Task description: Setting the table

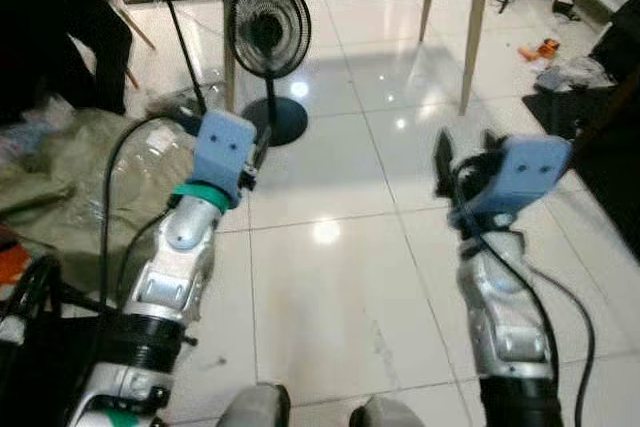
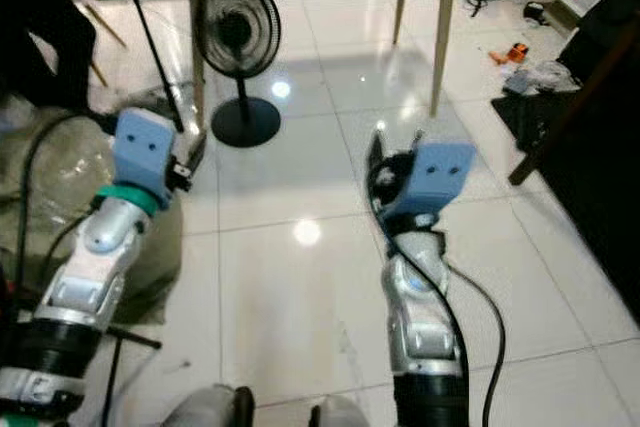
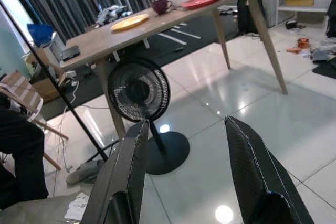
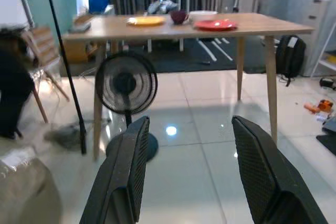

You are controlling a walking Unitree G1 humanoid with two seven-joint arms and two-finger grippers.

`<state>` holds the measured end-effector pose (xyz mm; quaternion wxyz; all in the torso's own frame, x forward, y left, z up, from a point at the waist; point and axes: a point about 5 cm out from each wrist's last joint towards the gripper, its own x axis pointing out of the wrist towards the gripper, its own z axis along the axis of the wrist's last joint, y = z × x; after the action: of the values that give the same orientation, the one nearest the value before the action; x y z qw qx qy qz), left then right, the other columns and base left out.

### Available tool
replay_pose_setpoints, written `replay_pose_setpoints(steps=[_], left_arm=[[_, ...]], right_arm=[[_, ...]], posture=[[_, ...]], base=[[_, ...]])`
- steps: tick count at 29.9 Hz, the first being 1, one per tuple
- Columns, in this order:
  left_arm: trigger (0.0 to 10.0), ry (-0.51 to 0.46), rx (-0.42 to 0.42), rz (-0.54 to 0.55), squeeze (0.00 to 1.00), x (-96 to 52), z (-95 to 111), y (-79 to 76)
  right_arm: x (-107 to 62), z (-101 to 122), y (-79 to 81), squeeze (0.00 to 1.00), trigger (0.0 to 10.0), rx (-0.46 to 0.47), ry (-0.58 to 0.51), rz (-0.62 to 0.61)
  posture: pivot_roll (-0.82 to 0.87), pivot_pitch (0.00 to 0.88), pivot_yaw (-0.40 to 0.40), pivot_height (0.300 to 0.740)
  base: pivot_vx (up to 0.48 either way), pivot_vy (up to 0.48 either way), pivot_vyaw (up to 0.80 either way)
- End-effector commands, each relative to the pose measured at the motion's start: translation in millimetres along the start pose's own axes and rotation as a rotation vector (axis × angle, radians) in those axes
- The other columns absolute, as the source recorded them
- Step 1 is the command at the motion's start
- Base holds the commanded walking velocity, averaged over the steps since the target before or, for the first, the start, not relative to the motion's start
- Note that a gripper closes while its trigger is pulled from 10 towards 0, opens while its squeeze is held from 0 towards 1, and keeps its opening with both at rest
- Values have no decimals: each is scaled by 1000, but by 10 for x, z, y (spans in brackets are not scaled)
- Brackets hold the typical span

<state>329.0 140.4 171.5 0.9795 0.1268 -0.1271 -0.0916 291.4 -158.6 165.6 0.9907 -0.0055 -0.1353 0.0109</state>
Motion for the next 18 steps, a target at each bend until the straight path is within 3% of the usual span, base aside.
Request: replay_pose_setpoints(steps=[1, 6, 9, 11, 12, 15, 18], left_arm=[[10000, -11, -14, 20, 141, -8, 8, -11], [10000, -14, -11, 60, 137, -56, -2, 34], [10000, -15, -4, 100, 141, -112, -17, 91], [10000, -15, -4, 100, 141, -112, -17, 91], [10000, -14, -3, 112, 137, -126, -30, 111], [10000, 3, -24, 118, 137, -131, -79, 110], [10000, 25, -39, 111, 137, -145, -140, 80]], right_arm=[[14, -33, -49, 0, 10000, -13, 19, 13], [74, -59, -3, 0, 10000, -15, 31, 59], [205, -76, 128, 0, 10000, -9, 35, 142], [205, -76, 128, 0, 10000, -9, 35, 142], [256, -83, 202, 0, 10000, -7, 38, 183], [267, -115, 320, 0, 10000, 0, 58, 259], [222, -158, 325, 0, 10000, -6, 81, 269]], posture=[[8, 0, 30, 740], [43, 0, -11, 740], [101, 0, -66, 740], [101, 0, -66, 740], [101, 0, -66, 740], [83, 0, -88, 740], [66, 0, -79, 740]], base=[[480, 0, 0], [480, 0, 0], [480, 0, 0], [480, 0, 0], [480, 0, 0], [480, 0, 0], [480, 0, 0]])
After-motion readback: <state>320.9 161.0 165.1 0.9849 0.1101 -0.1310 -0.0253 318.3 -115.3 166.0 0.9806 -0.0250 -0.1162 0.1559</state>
